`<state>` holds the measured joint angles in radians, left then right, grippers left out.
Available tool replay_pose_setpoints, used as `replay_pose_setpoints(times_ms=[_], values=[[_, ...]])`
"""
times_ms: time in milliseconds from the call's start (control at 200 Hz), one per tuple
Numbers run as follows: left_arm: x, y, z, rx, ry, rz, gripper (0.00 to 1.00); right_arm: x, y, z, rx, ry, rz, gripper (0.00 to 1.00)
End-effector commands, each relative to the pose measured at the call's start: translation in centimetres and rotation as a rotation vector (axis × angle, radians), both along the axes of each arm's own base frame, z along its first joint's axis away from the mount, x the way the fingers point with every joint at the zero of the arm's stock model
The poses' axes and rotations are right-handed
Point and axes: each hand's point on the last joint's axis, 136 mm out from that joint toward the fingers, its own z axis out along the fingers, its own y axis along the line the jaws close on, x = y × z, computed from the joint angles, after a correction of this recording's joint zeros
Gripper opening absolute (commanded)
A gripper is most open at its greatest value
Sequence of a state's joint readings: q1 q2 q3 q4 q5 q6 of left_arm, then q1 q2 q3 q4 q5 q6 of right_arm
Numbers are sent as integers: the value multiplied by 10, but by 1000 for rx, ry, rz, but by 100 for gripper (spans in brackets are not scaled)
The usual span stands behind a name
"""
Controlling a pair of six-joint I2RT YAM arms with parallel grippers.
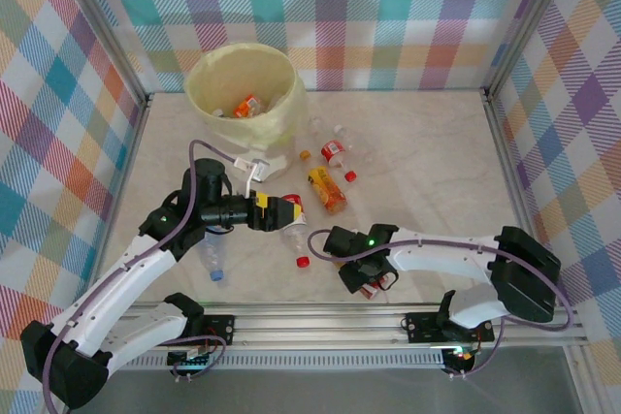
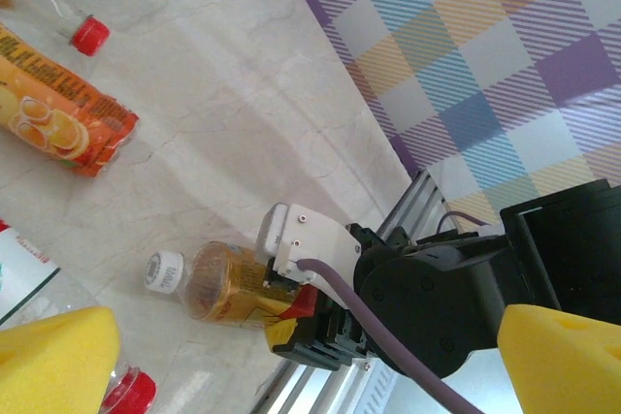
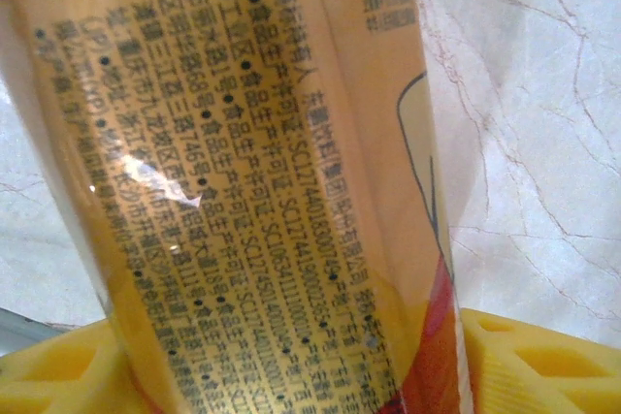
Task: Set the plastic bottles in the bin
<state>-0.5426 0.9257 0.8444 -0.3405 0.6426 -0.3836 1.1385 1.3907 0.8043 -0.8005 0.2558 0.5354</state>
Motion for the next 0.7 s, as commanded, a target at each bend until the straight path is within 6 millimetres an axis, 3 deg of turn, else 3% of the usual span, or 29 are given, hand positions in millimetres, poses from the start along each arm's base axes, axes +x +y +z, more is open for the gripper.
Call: replay_pose_setpoints(times_ms=[0,165,435,695], values=[[0,-8,6,-44,-22,-11,100,6,2,9,63,-44,-53,62],[2,-17,8,-85,-10,-9,100,15,12,34,249,-39,-126,62],[4,-39,2,-137,46,-13,100,29,30,91,616,-31,-180,62],[13,-71,-14,-178,146,47,100,33,44,129,768,-50,-148,62]])
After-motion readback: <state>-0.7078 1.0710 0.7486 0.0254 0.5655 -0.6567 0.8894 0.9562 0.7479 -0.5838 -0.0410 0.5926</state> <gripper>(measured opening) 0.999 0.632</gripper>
